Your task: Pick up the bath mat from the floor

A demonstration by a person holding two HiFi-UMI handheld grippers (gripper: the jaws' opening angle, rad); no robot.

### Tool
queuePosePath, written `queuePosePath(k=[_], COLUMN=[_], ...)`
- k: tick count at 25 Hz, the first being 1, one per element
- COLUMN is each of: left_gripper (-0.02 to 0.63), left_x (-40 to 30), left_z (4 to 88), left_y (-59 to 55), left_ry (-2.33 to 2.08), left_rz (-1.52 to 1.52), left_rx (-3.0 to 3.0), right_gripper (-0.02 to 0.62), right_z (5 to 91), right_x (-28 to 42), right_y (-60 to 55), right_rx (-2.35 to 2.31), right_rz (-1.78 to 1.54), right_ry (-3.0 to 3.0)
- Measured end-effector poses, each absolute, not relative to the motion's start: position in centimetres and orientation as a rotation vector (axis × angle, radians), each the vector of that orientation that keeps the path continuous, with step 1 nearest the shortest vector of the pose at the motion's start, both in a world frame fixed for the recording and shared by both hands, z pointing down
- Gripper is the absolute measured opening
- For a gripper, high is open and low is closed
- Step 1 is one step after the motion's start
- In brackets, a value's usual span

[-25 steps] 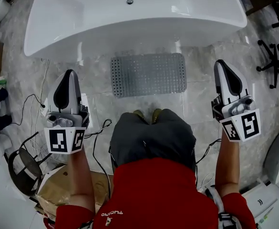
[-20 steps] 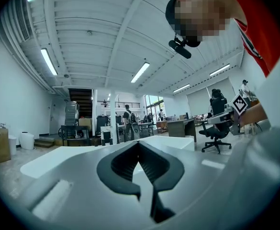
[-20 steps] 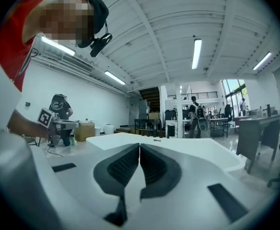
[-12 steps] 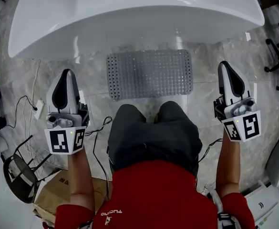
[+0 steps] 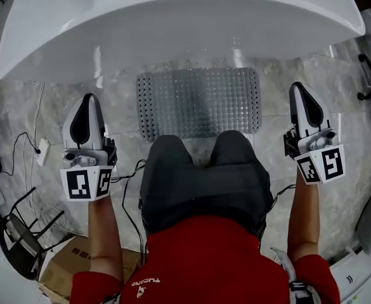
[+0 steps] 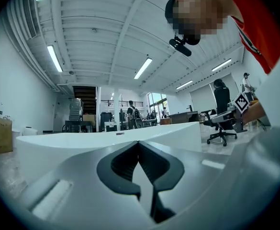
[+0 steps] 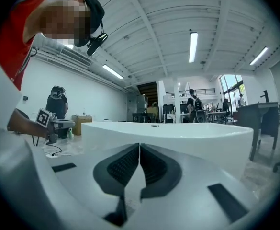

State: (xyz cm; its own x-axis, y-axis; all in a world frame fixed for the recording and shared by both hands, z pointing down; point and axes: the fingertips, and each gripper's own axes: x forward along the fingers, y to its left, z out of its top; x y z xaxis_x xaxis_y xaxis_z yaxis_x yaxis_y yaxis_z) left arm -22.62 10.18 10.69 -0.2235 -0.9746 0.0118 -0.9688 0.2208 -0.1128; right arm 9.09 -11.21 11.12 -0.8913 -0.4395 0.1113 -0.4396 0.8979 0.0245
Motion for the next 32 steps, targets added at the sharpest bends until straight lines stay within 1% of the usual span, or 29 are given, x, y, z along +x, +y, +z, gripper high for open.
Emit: queuePosePath(k=[13,19,21,23,26,32], left_gripper=[0.009,0.065,0.079,0.092,0.113,0.176], left_x=[-24.3,-25.5,-25.8,-26.1,-26.5,-27.2], left_z=[23.8,30.5,32.5,34.5,37.6,43.9], left_y=[10.5,10.8,10.9,10.9,11.0,11.1], left_ry=[2.498,2.589,2.605,2.617,2.662,2.779], left_rz=[-0.155,-0.194,-0.207,-0.223,-0.258,-0.338], left_rx=[-1.943,-1.985,-2.010,-2.041,-2.077,-2.136], right_gripper=[0.003,0.003,0.026,0.077,0.097,0.161], right_z=[22.8,27.8,29.2,30.8,33.3,39.0], right_x=[11.0,12.1,12.3,12.4,12.6,13.5], right_y=[-12.8,-13.9,-14.1,-14.3,-14.7,-15.3], right_rx=[0.731,0.749,0.744,0.736,0.729,0.725], right_rz=[0.075,0.125,0.142,0.154,0.177,0.261], right_ry=[-2.896,-2.855,-2.840,-2.823,-2.793,-2.688])
